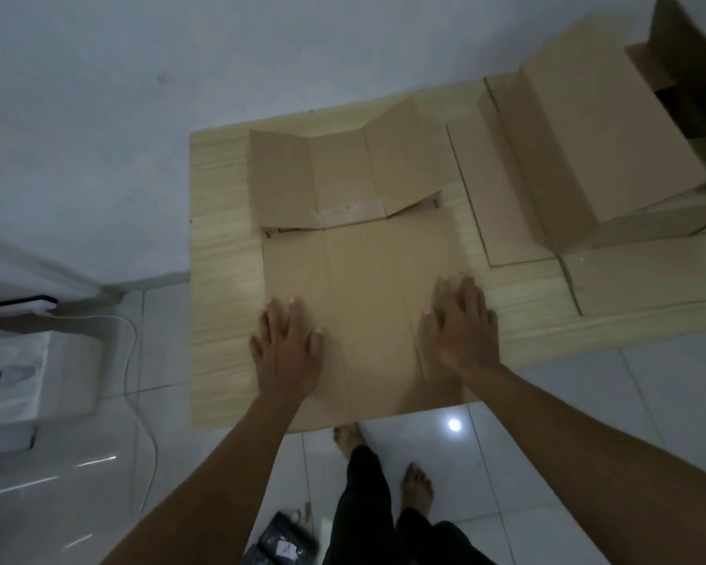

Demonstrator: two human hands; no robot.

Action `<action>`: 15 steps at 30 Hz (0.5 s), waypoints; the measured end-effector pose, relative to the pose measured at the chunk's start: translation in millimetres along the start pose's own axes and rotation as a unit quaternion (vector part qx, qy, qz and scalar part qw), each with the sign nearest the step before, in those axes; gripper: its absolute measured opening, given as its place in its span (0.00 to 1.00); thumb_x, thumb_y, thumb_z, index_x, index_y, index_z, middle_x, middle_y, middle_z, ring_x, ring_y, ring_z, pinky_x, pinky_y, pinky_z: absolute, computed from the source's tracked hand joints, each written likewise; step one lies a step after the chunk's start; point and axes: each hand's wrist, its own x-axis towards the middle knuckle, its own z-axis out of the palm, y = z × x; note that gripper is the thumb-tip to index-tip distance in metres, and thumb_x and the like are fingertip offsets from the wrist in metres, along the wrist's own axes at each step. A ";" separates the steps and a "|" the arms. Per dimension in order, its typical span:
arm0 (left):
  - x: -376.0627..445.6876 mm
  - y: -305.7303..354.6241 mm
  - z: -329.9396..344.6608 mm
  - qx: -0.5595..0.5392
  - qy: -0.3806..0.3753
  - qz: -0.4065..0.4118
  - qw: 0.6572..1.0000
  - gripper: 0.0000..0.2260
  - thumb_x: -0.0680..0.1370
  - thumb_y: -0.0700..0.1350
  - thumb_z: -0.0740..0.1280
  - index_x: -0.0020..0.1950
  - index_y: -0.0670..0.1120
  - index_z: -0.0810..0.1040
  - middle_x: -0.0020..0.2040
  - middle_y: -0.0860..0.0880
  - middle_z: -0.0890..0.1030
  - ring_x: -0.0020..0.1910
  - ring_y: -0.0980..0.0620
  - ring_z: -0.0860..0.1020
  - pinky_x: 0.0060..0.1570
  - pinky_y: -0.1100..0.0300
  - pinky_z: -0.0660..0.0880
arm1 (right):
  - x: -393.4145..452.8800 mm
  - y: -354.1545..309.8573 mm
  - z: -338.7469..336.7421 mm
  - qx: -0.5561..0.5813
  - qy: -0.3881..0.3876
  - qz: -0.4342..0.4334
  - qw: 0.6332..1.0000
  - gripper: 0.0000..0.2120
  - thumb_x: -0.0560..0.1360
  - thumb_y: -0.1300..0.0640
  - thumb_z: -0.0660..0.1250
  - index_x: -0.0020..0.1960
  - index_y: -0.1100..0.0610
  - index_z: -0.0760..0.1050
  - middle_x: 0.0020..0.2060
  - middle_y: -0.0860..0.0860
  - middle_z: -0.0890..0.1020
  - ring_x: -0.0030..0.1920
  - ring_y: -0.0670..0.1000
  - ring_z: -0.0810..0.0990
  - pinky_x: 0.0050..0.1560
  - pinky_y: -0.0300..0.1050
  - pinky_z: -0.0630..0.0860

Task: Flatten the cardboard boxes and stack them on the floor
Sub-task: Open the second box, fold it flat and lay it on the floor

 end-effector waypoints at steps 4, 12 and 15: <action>6.2 4.2 7.1 0.005 0.051 -0.014 0.999 0.30 0.77 0.63 0.54 0.76 0.50 0.63 0.78 0.41 0.59 0.76 0.40 0.58 0.69 0.38 0.58 | -2.0 -6.9 14.7 -0.010 0.011 0.022 1.000 0.31 0.82 0.41 0.50 0.82 0.50 0.49 0.81 0.59 0.48 0.80 0.61 0.46 0.76 0.64 0.46; 104.4 56.7 -52.9 -0.189 0.091 -0.260 0.942 0.39 0.71 0.71 0.61 0.73 0.46 0.65 0.70 0.42 0.68 0.69 0.40 0.66 0.64 0.42 0.64 | 69.5 -46.6 -33.5 0.105 0.066 0.151 0.981 0.35 0.77 0.34 0.57 0.75 0.55 0.63 0.73 0.56 0.68 0.71 0.60 0.66 0.66 0.59 0.65; 151.1 59.0 -66.4 -0.188 0.048 -0.319 0.928 0.42 0.70 0.75 0.56 0.74 0.47 0.65 0.69 0.38 0.68 0.67 0.37 0.66 0.63 0.42 0.64 | 123.4 -61.5 -53.5 0.142 0.021 0.201 0.969 0.45 0.70 0.24 0.51 0.75 0.55 0.64 0.71 0.57 0.69 0.71 0.60 0.67 0.65 0.59 0.66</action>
